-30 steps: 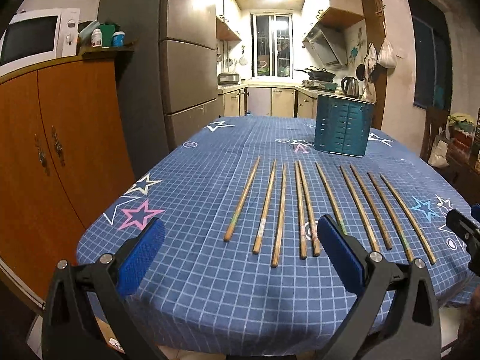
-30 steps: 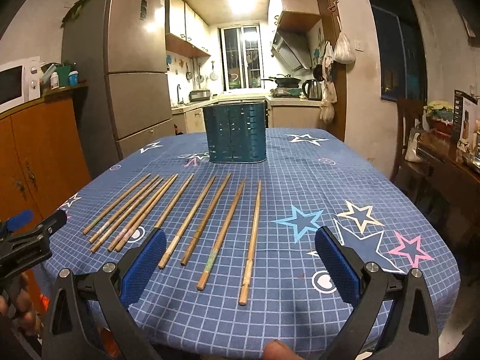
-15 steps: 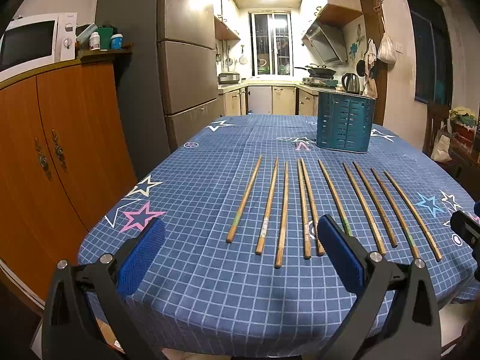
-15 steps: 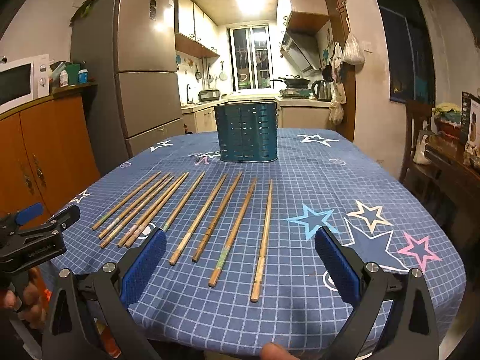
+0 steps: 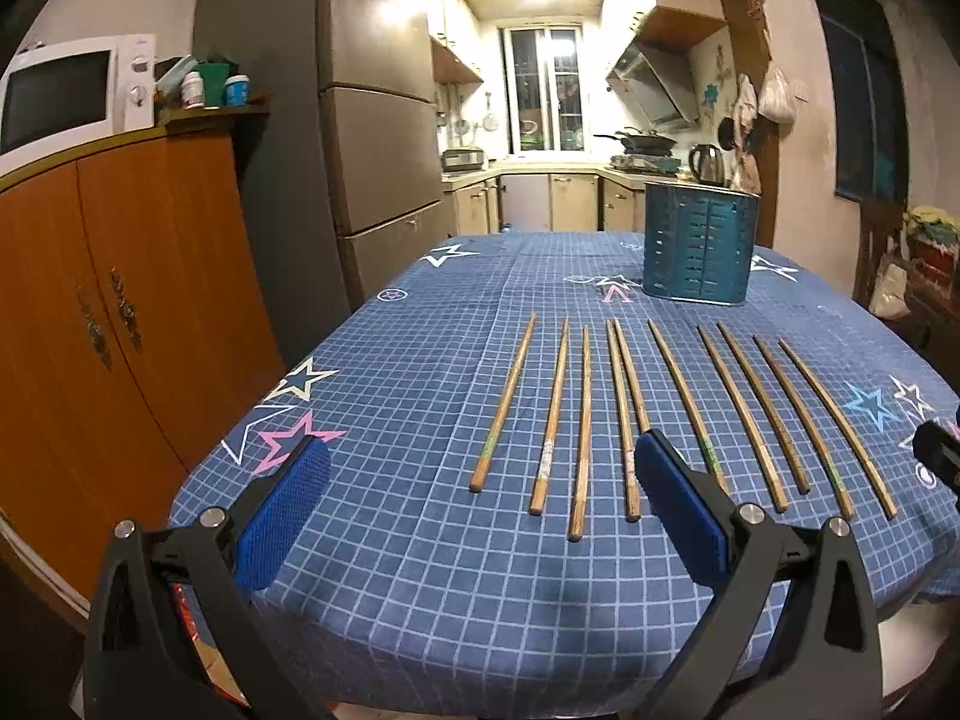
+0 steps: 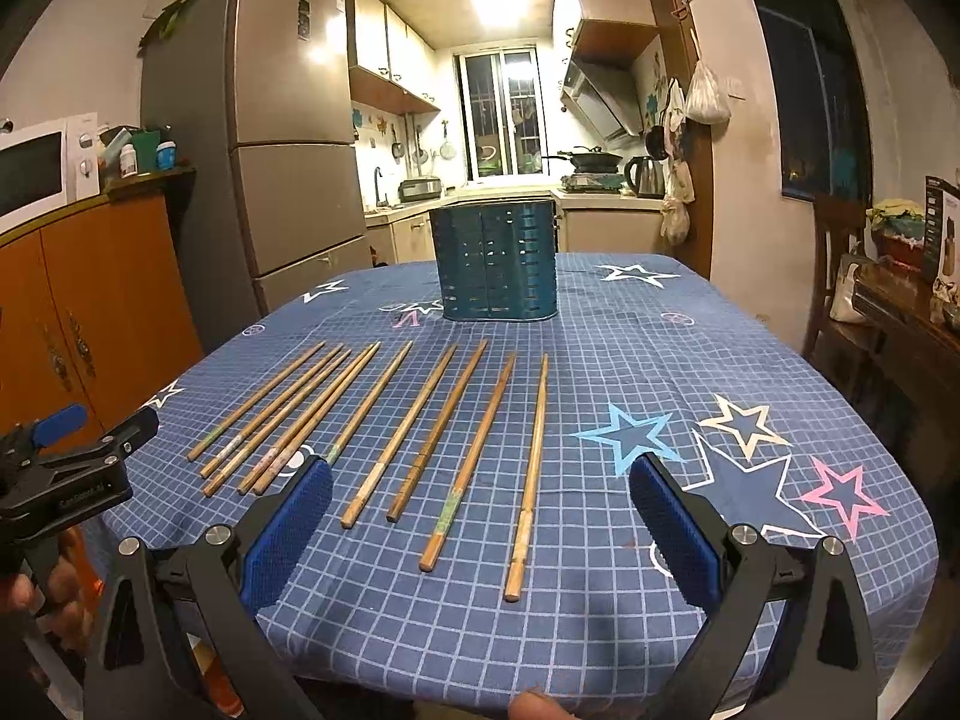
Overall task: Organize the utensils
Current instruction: 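Move the right tool toward the row of wooden chopsticks, then close the right gripper on one wooden chopstick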
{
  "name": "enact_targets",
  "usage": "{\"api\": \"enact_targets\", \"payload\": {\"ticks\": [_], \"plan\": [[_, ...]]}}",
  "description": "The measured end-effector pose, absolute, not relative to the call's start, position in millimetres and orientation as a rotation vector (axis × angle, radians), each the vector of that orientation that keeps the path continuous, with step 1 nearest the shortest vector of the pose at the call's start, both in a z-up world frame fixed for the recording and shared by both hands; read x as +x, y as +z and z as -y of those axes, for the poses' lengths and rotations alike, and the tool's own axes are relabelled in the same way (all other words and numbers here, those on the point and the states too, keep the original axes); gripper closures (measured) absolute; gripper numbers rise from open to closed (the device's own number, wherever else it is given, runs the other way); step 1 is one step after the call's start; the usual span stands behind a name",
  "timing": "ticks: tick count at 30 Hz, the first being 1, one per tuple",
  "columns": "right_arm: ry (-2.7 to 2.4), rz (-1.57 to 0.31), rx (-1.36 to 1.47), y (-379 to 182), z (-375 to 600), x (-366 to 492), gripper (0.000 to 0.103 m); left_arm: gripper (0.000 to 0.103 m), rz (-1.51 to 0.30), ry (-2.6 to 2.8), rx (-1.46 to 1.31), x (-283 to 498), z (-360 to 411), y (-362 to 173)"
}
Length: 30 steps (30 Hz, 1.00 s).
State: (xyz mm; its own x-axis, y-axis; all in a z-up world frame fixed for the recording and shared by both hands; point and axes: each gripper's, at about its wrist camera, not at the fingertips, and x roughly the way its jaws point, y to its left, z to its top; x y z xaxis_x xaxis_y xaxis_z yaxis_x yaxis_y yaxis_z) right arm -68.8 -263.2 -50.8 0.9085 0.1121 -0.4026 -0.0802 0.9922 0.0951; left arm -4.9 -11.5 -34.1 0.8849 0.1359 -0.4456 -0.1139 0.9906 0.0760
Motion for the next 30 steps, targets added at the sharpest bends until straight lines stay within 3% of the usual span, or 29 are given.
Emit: {"api": "enact_targets", "payload": {"ticks": [13,22,27,30], "plan": [[-0.011,-0.384,0.077,-39.3,312.7,-67.2,0.004,0.006,-0.631,-0.094,0.026,15.8,-44.8,-40.1],[0.106,-0.45,0.095,-42.1,321.9,-69.7,0.004,0.042,-0.727,-0.22,0.105,56.7,-31.7,-67.4],[0.178,-0.471,-0.05,-48.9,289.6,-73.5,0.022,0.061,-0.756,-0.258,0.101,72.2,-35.0,-76.0],[0.22,-0.509,-0.074,-55.5,274.2,-70.3,0.039,0.073,-0.773,-0.274,0.101,77.4,-38.2,-80.1]]}}
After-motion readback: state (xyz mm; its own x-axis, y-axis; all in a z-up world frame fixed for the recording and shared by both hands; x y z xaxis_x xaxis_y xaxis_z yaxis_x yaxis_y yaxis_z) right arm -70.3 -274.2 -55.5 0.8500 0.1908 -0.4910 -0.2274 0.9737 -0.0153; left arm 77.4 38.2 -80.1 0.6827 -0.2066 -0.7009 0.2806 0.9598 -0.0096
